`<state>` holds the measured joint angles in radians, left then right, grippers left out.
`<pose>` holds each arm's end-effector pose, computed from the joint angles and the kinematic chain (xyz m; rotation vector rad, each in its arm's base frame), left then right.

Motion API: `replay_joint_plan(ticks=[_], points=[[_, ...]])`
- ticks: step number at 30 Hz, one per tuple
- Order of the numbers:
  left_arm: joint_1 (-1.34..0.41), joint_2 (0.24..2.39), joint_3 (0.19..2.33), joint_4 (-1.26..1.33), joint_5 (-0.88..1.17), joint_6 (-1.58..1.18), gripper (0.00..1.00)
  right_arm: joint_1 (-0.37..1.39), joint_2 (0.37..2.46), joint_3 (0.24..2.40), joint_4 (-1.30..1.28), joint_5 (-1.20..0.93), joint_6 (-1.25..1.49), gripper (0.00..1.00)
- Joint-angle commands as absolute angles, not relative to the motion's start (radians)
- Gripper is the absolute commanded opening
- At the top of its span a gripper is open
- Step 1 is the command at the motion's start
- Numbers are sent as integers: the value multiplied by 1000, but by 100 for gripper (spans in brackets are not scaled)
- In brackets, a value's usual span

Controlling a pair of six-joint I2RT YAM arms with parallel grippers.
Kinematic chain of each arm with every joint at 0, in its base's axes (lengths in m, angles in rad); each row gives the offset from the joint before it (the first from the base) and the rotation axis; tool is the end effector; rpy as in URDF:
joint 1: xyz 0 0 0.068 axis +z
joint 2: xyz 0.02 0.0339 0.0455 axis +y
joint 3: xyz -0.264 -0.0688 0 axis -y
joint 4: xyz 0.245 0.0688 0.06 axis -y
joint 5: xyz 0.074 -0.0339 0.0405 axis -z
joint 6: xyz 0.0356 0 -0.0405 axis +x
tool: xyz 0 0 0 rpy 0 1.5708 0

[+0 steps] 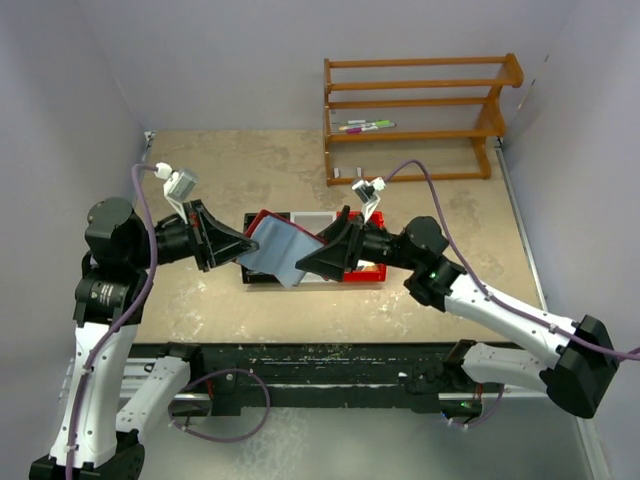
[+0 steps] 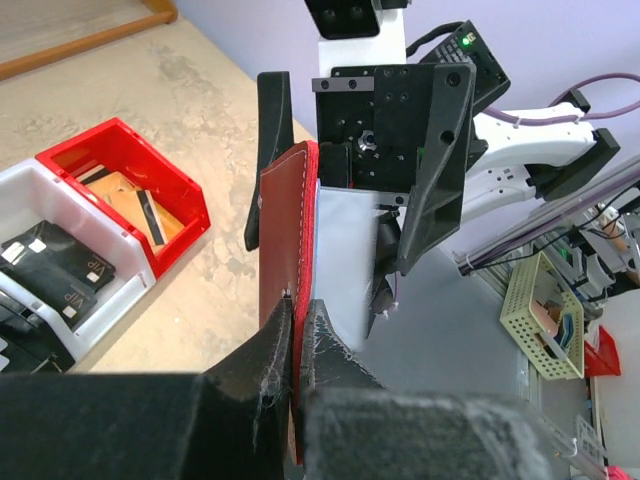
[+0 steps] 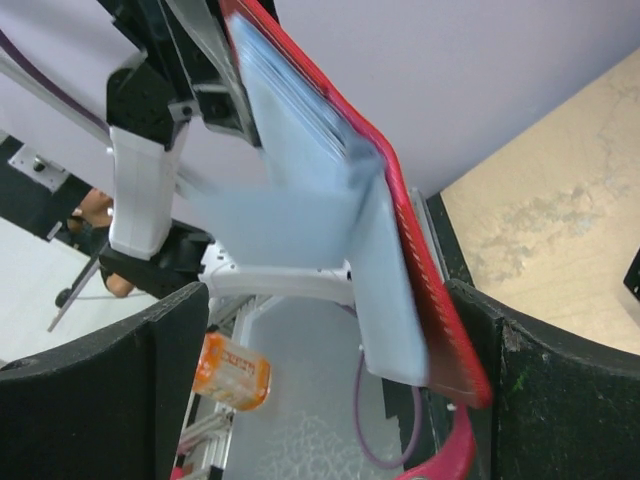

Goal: Take the credit cards out of the card holder

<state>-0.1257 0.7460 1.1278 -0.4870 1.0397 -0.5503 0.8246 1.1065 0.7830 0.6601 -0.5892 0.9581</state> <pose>0.1178 -0.0458 0.4300 0.4724 1.7519 -1.3524 0.1558 0.1977 0.3628 -0.5140 1.4653 1.8375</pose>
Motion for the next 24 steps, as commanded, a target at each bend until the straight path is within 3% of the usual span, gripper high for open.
replay_joint_plan(ticks=[1, 8, 14, 20, 24], points=[[-128, 749, 1125, -494, 1020, -487, 0, 828, 1119, 838, 691, -442, 984, 100], [-128, 744, 1121, -496, 1044, -500, 0, 904, 1144, 974, 474, -182, 873, 100], [-128, 752, 1099, -428, 1094, -593, 0, 952, 1209, 995, 515, -200, 856, 100], [-128, 752, 1098, -361, 1126, -695, 0, 954, 1197, 943, 539, -241, 866, 82], [-128, 746, 1094, -293, 1143, -770, 0, 955, 1150, 882, 506, -229, 867, 76]])
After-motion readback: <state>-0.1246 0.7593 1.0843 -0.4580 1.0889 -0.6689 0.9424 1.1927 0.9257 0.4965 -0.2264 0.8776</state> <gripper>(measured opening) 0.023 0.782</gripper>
